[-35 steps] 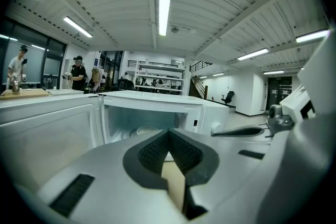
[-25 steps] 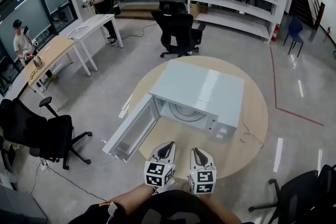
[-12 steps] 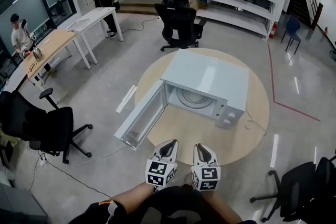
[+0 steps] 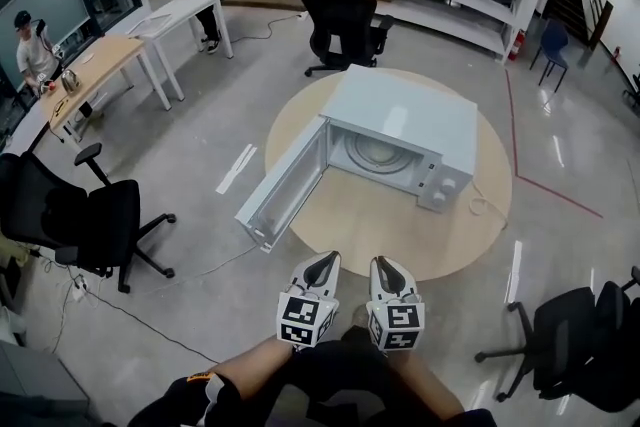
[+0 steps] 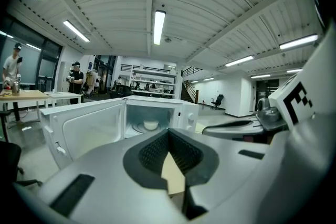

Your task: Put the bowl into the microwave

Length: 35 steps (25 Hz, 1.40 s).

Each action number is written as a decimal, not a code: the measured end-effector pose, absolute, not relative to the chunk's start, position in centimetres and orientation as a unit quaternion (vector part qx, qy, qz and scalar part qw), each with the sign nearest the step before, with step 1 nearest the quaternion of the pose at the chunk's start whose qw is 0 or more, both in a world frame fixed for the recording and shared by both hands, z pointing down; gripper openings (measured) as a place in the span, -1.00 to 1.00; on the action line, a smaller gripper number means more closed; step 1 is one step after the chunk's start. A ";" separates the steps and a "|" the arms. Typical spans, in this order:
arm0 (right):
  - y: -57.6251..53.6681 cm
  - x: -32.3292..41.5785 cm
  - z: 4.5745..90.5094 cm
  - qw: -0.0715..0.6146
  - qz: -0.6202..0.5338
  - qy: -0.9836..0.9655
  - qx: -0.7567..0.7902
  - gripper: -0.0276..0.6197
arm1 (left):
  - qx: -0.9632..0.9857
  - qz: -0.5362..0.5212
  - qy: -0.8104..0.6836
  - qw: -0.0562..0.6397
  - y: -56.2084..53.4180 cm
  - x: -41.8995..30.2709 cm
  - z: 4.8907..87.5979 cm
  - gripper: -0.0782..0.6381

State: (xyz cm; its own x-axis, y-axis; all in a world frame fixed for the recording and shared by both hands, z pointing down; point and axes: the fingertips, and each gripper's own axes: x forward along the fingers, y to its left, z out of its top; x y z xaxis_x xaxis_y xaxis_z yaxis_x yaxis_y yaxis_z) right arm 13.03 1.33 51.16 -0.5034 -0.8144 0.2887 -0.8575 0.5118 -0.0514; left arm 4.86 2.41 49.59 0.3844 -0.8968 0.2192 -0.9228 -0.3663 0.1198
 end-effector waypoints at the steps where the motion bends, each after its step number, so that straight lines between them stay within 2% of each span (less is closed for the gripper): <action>1: 1.9 12.9 51.2 0.116 0.094 -0.861 0.486 -0.81 | 0.824 0.056 -0.552 0.112 3.0 4.6 49.5 -0.65; 21: 10.7 10.4 51.1 0.123 0.104 -0.852 0.498 -0.81 | 0.824 0.028 -0.552 0.124 12.5 0.9 49.4 -0.65; 35: 13.1 14.1 50.6 0.131 0.107 -0.841 0.514 -0.81 | 0.842 0.042 -0.526 0.115 14.0 4.7 48.8 -0.65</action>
State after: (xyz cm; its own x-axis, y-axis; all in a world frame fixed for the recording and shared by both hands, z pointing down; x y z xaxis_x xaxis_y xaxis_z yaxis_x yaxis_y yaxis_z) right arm 14.07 13.08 50.63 -0.4382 -0.8358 0.3308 -0.8921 0.4495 -0.0463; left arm 4.66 13.99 48.81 0.4428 -0.8760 0.1910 -0.8952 -0.4198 0.1497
